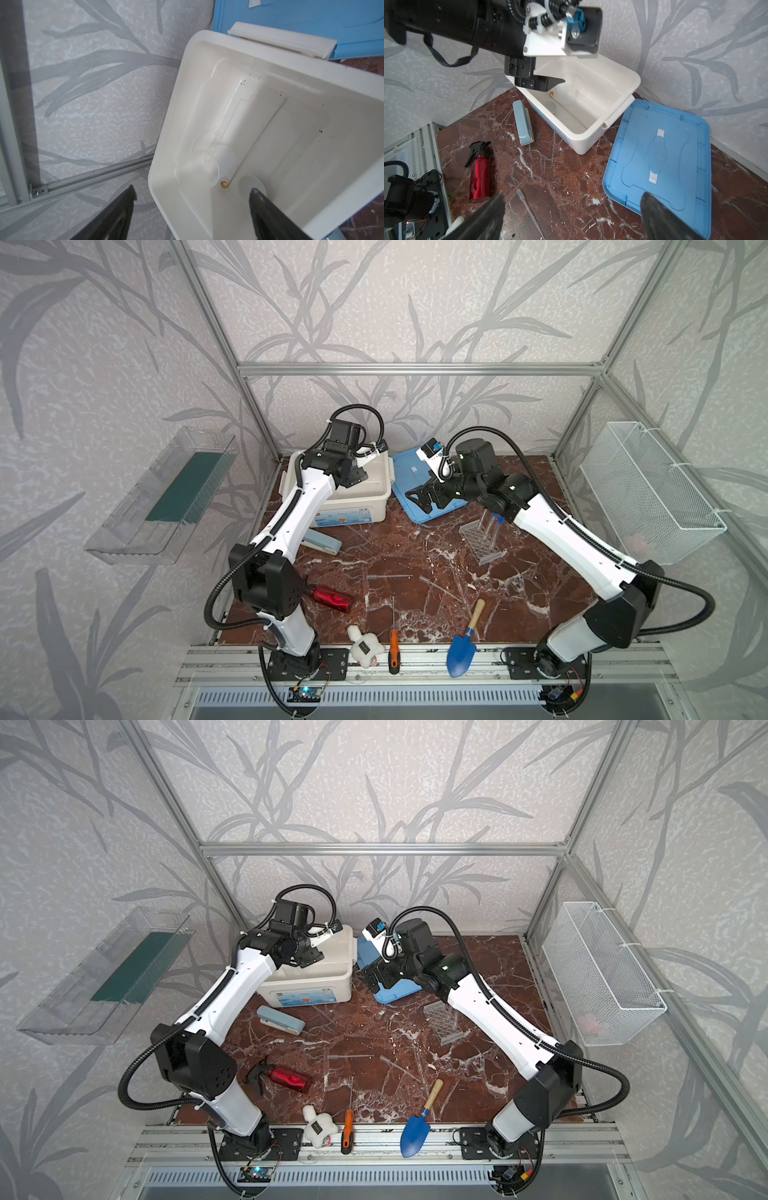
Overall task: Organize the chemistry lab equipment
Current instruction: 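Withdraw the left gripper and lower it toward the pipettes while the right arm lowers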
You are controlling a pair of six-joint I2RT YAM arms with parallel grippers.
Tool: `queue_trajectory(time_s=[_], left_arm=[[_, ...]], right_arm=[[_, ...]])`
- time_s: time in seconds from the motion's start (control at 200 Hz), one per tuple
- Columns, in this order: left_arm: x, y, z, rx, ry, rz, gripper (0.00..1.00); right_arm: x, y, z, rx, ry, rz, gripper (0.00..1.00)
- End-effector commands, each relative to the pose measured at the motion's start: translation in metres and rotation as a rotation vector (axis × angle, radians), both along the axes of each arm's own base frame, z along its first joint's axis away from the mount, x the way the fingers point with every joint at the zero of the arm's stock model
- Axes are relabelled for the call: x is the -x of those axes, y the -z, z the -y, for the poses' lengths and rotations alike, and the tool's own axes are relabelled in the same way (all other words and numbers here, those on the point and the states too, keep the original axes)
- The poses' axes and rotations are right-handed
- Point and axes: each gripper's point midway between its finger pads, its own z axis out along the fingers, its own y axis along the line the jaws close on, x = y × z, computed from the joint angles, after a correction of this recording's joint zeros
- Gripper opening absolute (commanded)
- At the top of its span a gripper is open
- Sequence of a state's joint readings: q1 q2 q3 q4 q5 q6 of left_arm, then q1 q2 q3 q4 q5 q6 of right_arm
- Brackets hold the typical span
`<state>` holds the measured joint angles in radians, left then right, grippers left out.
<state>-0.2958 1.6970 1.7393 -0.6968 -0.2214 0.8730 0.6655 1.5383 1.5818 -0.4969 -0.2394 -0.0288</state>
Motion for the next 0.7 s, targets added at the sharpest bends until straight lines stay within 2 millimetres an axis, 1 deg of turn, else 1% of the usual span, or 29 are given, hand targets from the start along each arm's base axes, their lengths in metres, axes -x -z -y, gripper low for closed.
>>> queue_trajectory(time_s=[0.0, 0.04, 0.09, 0.16, 0.205, 0.26, 0.335, 0.405, 0.455, 0.54, 0.645, 0.695], left_arm=[[0.011, -0.057, 0.0, 0.184, -0.195, 0.174, 0.97], [0.016, -0.066, 0.003, 0.239, -0.233, 0.2, 0.99], [0.026, -0.071, 0.012, 0.314, -0.24, 0.194, 0.99], [0.042, -0.083, 0.023, 0.443, -0.256, 0.207, 0.99], [0.055, -0.09, 0.031, 0.571, -0.272, 0.196, 0.99], [0.073, -0.092, 0.043, 0.712, -0.27, 0.144, 0.99], [0.092, -0.097, 0.046, 0.935, -0.365, 0.105, 0.99], [0.11, -0.087, 0.053, 1.109, -0.452, 0.012, 0.99], [0.125, -0.079, 0.061, 1.182, -0.47, -0.069, 0.99], [0.147, -0.064, 0.063, 1.282, -0.566, -0.135, 0.99], [0.165, -0.04, 0.076, 1.417, -0.618, -0.226, 0.99], [0.171, -0.025, 0.073, 1.45, -0.683, -0.235, 0.99]], right_arm=[[0.005, -0.008, 0.016, -0.023, 0.068, 0.013, 0.99], [0.01, -0.006, 0.021, -0.024, 0.079, 0.002, 0.99], [0.014, -0.004, 0.028, -0.023, 0.096, -0.008, 0.99], [0.021, 0.003, 0.038, -0.023, 0.131, -0.029, 0.99], [0.024, 0.007, 0.044, -0.022, 0.155, -0.044, 0.99], [0.03, 0.013, 0.05, -0.018, 0.167, -0.056, 0.99], [0.039, 0.021, 0.056, -0.023, 0.172, -0.076, 0.99], [0.047, 0.032, 0.06, -0.021, 0.179, -0.109, 0.99], [0.053, 0.039, 0.064, -0.011, 0.195, -0.137, 0.99], [0.064, 0.052, 0.069, -0.002, 0.22, -0.182, 0.99], [0.078, 0.064, 0.071, -0.01, 0.236, -0.218, 0.99], [0.082, 0.069, 0.072, -0.021, 0.242, -0.223, 0.99]])
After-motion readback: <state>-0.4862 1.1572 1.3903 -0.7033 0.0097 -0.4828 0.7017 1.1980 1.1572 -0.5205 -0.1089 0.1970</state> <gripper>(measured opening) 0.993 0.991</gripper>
